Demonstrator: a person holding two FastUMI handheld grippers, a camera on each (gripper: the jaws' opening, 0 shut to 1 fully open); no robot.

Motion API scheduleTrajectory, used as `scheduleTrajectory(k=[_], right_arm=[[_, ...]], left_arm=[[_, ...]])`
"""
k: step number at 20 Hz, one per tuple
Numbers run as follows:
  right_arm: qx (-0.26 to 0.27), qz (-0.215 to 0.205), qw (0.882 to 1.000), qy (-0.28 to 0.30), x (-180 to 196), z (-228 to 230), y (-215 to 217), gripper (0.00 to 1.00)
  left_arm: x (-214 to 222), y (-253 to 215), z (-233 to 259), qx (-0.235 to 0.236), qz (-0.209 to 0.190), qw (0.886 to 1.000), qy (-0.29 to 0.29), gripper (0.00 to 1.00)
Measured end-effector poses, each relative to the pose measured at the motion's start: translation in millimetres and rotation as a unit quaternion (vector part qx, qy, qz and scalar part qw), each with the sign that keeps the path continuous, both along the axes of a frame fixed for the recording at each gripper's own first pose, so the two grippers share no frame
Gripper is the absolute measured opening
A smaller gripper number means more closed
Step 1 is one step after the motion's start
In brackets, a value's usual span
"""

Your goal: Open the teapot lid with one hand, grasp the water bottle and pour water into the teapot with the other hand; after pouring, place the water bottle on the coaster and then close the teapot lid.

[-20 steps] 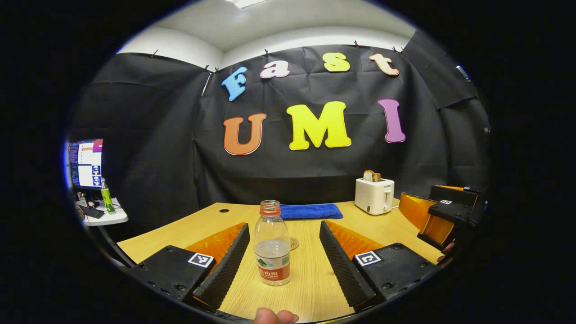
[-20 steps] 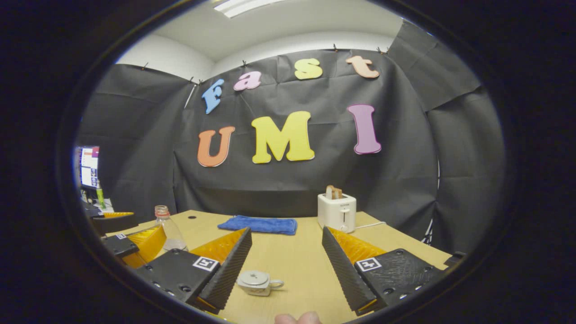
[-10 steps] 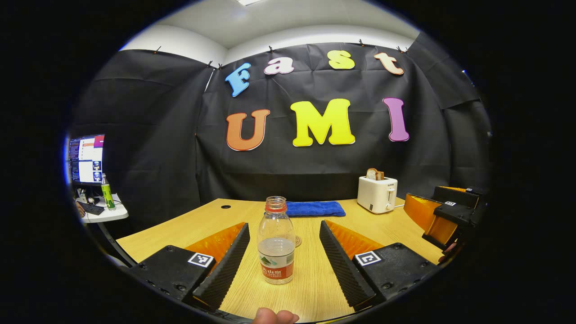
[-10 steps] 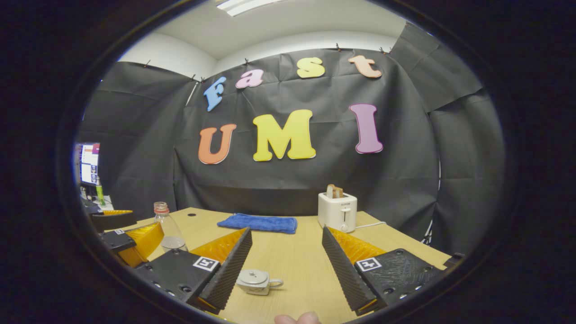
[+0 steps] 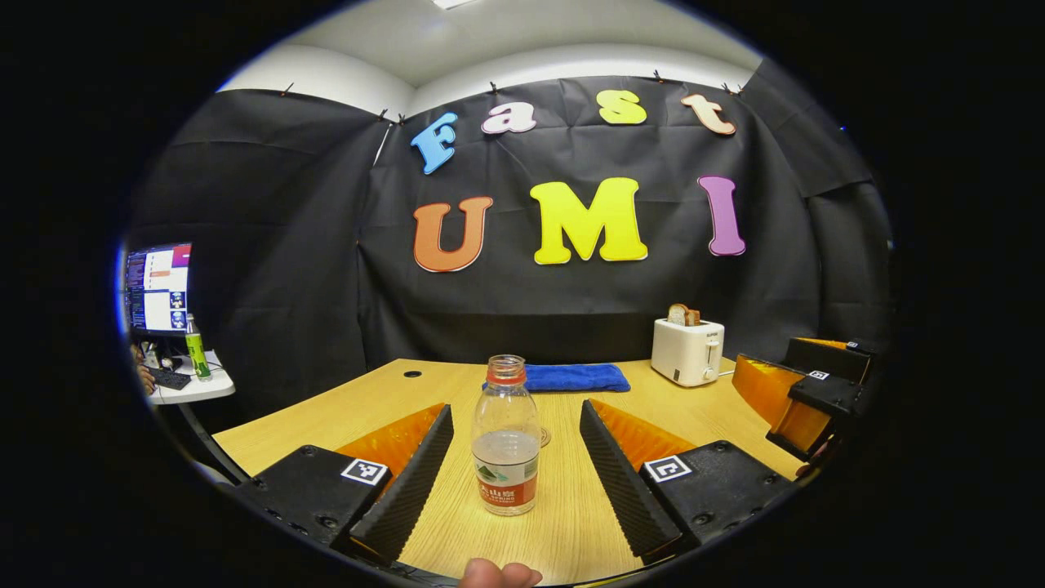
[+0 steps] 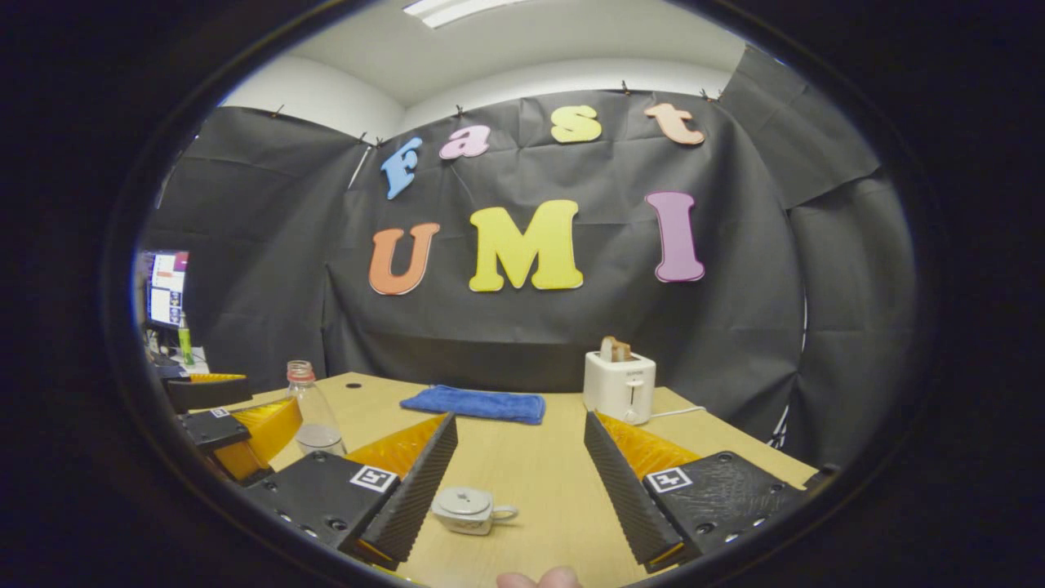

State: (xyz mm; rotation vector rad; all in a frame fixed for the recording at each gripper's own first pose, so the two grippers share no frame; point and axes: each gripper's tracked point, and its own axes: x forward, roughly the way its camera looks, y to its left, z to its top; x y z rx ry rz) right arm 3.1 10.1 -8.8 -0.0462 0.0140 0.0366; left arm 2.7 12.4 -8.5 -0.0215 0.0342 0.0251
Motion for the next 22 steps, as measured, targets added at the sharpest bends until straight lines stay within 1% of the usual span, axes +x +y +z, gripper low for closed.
scheduleTrajectory(k=[2, 9, 11, 13, 14, 21, 22], right_arm=[[-0.003, 0.004, 1.0, 0.007, 1, -8, 2, 0.96], [-0.012, 0.02, 0.999, 0.04, 14, -45, 15, 0.96], [-0.01, 0.024, 0.999, 0.048, 21, -55, 20, 0.95], [-0.009, 0.027, 0.998, 0.058, 27, -68, 24, 0.96], [-0.009, 0.027, 0.997, 0.065, 31, -73, 25, 0.95], [-0.019, 0.038, 0.994, 0.1, 54, -106, 39, 0.96], [-0.023, 0.039, 0.994, 0.102, 58, -109, 41, 0.95]], left_arm=[[1, 3, 2, 0.002, 0.004, 1.0, -0.003, 0.98], [1, 10, 3, -0.003, 0.011, 1.0, -0.003, 0.98], [2, 14, 1, -0.003, 0.015, 1.0, -0.001, 0.98], [4, 18, 0, -0.004, 0.018, 1.0, 0.001, 0.98], [4, 19, 0, -0.005, 0.02, 1.0, 0.001, 0.98], [4, 31, 3, -0.007, 0.028, 1.0, -0.002, 0.98], [4, 33, 3, -0.007, 0.029, 1.0, -0.001, 0.98]])
